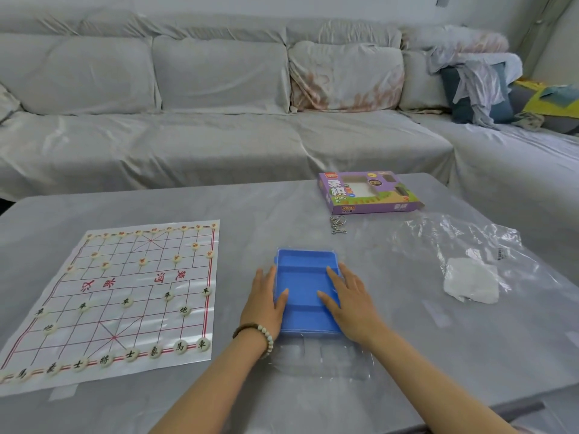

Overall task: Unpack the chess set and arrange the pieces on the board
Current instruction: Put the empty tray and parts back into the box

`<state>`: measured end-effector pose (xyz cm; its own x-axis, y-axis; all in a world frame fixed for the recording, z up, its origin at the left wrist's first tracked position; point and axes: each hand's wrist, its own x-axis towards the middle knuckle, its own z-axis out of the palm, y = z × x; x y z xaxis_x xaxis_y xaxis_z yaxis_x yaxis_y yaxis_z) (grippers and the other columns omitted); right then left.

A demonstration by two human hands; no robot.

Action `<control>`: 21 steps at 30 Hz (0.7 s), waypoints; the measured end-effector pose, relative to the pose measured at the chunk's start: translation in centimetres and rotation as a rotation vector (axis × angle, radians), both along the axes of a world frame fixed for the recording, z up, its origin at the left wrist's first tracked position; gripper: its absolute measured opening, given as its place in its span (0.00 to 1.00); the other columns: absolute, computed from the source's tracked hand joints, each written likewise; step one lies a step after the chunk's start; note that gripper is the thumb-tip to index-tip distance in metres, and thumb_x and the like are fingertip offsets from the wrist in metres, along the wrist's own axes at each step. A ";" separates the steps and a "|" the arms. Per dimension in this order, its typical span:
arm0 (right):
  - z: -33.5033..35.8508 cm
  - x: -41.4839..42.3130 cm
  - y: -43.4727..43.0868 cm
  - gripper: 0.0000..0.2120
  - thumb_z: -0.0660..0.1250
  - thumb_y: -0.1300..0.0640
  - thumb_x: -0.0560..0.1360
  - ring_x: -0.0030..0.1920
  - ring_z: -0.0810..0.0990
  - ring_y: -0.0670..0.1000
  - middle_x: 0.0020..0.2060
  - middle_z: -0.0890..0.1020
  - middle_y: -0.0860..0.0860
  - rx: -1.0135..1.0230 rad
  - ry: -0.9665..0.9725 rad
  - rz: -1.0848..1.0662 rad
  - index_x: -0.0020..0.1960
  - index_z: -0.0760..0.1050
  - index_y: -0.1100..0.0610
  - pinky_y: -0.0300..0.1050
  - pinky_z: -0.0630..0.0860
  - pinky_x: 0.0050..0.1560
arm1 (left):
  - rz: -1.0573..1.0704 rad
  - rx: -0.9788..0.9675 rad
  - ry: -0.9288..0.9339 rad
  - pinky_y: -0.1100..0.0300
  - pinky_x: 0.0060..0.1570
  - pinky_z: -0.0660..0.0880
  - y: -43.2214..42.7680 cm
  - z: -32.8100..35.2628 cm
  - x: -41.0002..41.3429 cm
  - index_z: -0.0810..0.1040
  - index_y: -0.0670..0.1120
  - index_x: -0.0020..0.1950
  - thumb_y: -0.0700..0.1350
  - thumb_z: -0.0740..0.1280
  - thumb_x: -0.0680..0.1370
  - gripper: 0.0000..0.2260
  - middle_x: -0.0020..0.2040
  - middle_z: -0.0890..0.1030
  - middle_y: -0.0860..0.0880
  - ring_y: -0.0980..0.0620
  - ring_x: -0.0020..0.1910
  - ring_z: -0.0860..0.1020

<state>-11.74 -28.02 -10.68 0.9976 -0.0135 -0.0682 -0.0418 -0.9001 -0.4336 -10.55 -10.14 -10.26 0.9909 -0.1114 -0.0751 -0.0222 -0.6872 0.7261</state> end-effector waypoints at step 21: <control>0.3 20.2 -5.1 0.28 0.68 0.43 0.71 0.63 0.72 0.57 0.61 0.76 0.54 0.387 -0.039 -0.504 0.66 0.70 0.57 0.50 0.69 0.64 | -0.162 0.424 -0.203 0.54 0.73 0.38 -2.9 -0.2 6.8 0.47 0.54 0.76 0.67 0.28 0.71 0.36 0.77 0.46 0.56 0.54 0.75 0.43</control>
